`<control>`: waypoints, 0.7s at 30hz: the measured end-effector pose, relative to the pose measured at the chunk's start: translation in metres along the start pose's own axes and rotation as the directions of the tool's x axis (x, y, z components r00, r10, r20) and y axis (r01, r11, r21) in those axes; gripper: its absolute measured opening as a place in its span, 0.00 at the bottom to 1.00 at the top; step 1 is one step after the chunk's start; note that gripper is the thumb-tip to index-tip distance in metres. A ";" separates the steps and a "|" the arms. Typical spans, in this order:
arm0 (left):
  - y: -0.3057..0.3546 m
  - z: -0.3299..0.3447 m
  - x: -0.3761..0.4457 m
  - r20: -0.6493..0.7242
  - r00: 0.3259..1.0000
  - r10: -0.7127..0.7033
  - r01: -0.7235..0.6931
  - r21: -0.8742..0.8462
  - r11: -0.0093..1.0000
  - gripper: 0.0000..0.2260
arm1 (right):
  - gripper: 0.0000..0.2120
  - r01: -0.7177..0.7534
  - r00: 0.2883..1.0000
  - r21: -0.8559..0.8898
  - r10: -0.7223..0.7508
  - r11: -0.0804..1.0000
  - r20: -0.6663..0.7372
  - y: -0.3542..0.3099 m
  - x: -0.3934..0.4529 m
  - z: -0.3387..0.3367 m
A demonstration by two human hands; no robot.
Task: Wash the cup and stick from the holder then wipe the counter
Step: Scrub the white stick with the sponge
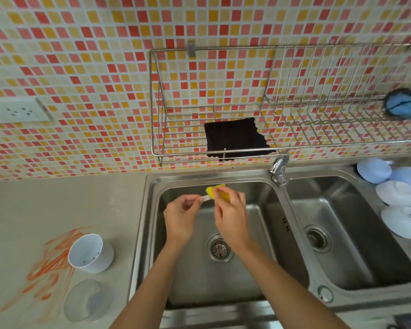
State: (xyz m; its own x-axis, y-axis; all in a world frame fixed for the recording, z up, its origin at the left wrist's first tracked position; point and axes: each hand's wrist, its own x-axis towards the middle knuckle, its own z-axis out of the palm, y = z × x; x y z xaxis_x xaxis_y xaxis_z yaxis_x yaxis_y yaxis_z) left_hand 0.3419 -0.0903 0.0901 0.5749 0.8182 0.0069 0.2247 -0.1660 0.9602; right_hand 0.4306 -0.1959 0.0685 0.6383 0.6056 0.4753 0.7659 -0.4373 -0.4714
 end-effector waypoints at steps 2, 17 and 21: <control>0.000 0.002 0.000 -0.009 1.000 -0.012 0.011 -0.010 1.000 0.04 | 0.21 -0.093 0.995 0.034 0.095 0.995 -0.034 0.003 0.000 -0.001; 0.001 -0.002 -0.001 0.020 0.996 -0.089 0.090 -0.072 0.993 0.04 | 0.20 0.046 0.998 -0.015 -0.047 0.999 -0.029 -0.012 -0.015 0.000; 0.006 0.003 -0.002 0.027 0.990 -0.137 0.139 -0.092 0.986 0.06 | 0.21 0.002 0.998 -0.088 -0.007 0.996 -0.056 0.010 -0.003 -0.002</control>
State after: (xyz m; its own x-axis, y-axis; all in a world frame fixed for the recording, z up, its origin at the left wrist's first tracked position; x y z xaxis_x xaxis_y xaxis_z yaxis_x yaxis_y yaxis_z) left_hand 0.3439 -0.0948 0.0948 0.5601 0.8178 -0.1320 0.2287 0.0004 0.9735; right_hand 0.4362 -0.2032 0.0638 0.6359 0.5704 0.5199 0.7713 -0.4928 -0.4027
